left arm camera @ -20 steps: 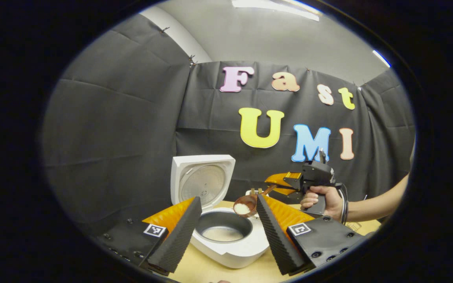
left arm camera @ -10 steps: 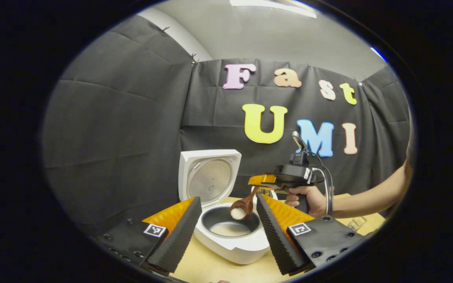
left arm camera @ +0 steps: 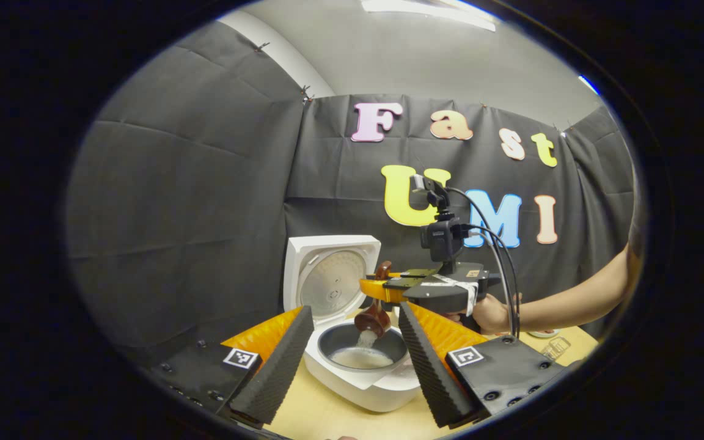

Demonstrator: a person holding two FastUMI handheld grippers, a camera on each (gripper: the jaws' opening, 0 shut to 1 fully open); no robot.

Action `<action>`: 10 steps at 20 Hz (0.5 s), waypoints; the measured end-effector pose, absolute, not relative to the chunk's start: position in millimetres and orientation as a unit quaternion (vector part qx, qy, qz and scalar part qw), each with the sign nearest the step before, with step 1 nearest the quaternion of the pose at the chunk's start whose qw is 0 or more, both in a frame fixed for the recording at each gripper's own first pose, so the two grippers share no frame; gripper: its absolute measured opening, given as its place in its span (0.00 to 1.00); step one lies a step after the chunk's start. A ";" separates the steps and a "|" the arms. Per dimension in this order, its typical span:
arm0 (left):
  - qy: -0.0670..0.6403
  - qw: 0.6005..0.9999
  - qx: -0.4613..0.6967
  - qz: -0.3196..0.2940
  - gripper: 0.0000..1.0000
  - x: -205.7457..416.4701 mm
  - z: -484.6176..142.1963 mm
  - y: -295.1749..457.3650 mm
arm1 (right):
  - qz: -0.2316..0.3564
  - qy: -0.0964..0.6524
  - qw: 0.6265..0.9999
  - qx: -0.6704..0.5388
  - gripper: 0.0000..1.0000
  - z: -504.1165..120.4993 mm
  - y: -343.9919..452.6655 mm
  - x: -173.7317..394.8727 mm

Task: Close the left gripper, press the button to open the rice cooker; take a wooden spoon from the chopstick holder with the right hand, scoop a spoonful of rice and pour it into the rice cooker, then put the wooden spoon back into the chopstick holder.

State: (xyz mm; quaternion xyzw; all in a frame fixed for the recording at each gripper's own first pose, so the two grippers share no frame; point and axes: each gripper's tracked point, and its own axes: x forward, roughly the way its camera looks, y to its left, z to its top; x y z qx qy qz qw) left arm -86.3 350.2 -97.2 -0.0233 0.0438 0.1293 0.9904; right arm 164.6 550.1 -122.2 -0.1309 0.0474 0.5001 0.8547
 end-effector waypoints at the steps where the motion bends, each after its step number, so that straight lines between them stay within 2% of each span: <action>1: 0.044 0.990 -0.024 0.130 0.97 -86.3 -96.6 351.1 | 0.509 0.031 0.847 -0.151 0.10 -119.6 552.3 156.8; 5: 0.043 0.990 -0.015 0.133 0.96 -90.6 -96.3 352.4 | 0.525 -0.027 0.824 -0.212 0.10 -103.0 553.5 131.4; 7: 0.047 0.990 -0.014 0.133 0.97 -93.9 -97.4 351.3 | 0.528 -0.014 0.828 -0.189 0.10 -90.4 547.7 125.8; 10: 0.046 0.990 -0.016 0.131 0.97 -96.1 -94.5 346.1 | 0.507 0.027 0.855 -0.108 0.10 -86.7 540.3 148.1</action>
